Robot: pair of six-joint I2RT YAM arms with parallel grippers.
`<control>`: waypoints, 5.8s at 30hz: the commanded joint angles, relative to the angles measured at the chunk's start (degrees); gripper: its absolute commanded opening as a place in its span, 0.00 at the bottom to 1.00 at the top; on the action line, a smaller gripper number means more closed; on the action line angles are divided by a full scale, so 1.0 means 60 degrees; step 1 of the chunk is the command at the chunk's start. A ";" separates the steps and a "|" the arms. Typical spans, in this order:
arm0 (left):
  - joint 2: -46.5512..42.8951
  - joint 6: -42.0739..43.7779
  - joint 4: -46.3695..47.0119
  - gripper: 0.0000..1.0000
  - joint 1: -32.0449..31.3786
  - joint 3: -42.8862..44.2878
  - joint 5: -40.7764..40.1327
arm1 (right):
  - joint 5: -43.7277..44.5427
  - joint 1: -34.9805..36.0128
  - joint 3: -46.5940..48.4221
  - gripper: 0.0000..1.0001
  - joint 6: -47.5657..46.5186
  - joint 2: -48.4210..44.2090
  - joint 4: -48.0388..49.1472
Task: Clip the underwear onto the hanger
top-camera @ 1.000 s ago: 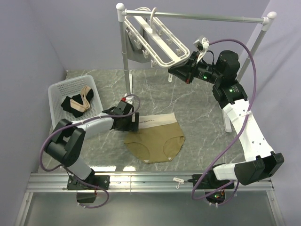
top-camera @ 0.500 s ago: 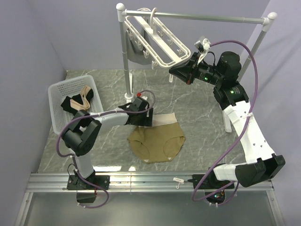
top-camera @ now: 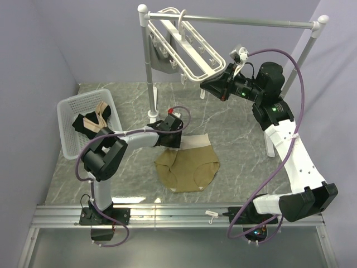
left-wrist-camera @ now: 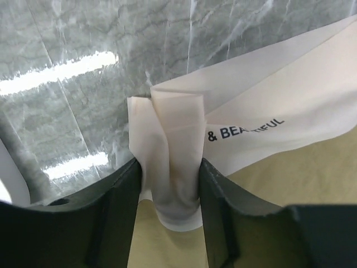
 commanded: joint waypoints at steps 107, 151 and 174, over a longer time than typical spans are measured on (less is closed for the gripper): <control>-0.4107 0.3656 0.9525 0.00 -0.0422 -0.0484 0.4467 | -0.0173 0.0107 -0.1545 0.00 0.2235 -0.0288 0.2004; -0.3916 0.3495 0.9555 0.00 -0.0437 -0.0015 0.4276 | 0.0062 0.0093 -0.1310 0.54 0.2045 -0.0302 0.1345; -0.4648 0.3642 0.8530 0.02 0.0045 -0.0586 0.4218 | 0.0443 -0.0259 -0.1882 0.86 0.1181 -0.2073 0.0057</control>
